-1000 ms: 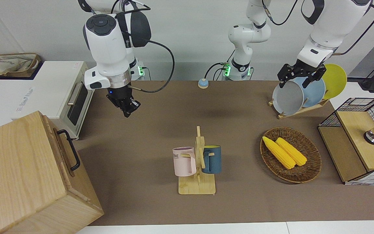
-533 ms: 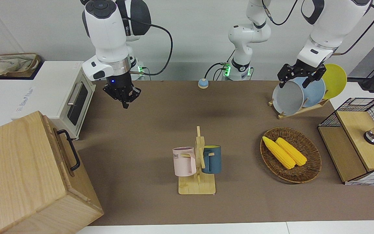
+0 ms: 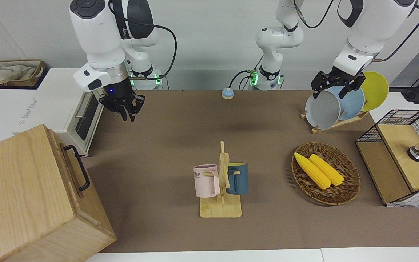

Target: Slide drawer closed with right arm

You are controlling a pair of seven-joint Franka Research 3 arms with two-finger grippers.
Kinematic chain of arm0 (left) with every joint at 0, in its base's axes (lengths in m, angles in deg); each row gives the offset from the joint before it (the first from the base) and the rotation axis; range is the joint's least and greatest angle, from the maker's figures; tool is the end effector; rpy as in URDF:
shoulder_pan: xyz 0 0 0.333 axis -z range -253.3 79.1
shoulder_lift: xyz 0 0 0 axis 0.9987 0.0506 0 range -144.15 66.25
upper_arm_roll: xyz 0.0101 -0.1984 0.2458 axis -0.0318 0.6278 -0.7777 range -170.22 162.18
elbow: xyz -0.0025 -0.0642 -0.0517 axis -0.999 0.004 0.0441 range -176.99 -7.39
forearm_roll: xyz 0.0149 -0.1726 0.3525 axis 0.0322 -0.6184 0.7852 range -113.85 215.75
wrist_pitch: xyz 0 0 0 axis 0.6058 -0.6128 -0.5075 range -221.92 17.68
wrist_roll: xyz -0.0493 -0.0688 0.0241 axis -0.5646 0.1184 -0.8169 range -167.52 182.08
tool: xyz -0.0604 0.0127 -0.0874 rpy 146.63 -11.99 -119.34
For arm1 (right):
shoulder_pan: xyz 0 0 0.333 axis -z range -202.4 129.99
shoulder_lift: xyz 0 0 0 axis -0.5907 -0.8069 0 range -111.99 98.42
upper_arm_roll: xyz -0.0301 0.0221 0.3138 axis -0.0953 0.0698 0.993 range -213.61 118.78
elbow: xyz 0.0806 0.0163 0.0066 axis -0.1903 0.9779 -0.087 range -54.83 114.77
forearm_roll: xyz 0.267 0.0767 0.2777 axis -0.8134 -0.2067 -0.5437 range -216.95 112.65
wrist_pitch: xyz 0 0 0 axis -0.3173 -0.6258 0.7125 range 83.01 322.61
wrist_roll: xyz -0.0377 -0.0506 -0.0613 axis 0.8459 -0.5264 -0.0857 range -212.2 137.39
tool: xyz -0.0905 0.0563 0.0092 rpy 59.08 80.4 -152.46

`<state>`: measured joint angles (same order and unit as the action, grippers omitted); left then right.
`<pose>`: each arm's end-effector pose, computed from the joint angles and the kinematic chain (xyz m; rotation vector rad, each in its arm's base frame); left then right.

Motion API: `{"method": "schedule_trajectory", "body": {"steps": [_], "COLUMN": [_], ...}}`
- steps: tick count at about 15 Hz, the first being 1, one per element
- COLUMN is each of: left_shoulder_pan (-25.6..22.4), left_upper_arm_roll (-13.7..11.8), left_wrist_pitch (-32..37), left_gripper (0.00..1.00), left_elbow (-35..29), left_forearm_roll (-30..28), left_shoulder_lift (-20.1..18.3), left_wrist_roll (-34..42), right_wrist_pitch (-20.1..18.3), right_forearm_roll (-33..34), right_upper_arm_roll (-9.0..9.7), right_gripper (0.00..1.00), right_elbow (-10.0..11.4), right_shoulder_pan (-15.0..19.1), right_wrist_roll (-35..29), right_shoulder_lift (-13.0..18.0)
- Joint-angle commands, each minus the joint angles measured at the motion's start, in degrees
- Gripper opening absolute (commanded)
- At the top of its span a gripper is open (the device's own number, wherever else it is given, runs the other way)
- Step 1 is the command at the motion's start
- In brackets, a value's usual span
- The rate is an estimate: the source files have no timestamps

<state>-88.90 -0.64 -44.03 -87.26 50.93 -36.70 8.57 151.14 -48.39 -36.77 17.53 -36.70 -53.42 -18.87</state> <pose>0.5611 -0.0147 0.6262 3.1377 -0.0786 -0.0521 0.6154 0.1015 0.5981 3.1212 -0.1367 0.0732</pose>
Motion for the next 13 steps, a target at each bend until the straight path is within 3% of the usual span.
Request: {"method": "schedule_trajectory", "body": {"steps": [1,2,13], "left_shoulder_pan": [-0.31,-0.31,-0.31], "left_upper_arm_roll": [0.4,0.4,0.4], "left_wrist_pitch": [1.13,1.13,1.13], "left_gripper": [0.99,0.99,0.99], "left_elbow": [1.4,1.49,1.49], "left_forearm_roll": [0.98,0.98,0.98], "left_shoulder_lift": [0.65,0.65,0.65], "left_wrist_roll": [0.56,0.56,0.56], "right_wrist_pitch": [0.71,0.71,0.09], "right_forearm_roll": [-1.22,-1.13,-0.69], "right_upper_arm_roll": [0.34,0.34,0.26], "right_gripper": [0.868,0.986,0.987], "right_elbow": [1.28,1.28,1.01], "right_shoulder_pan": [0.68,0.76,2.08], "right_wrist_roll": [1.95,2.22,6.7], "right_shoulder_lift": [0.13,0.13,0.21]}}
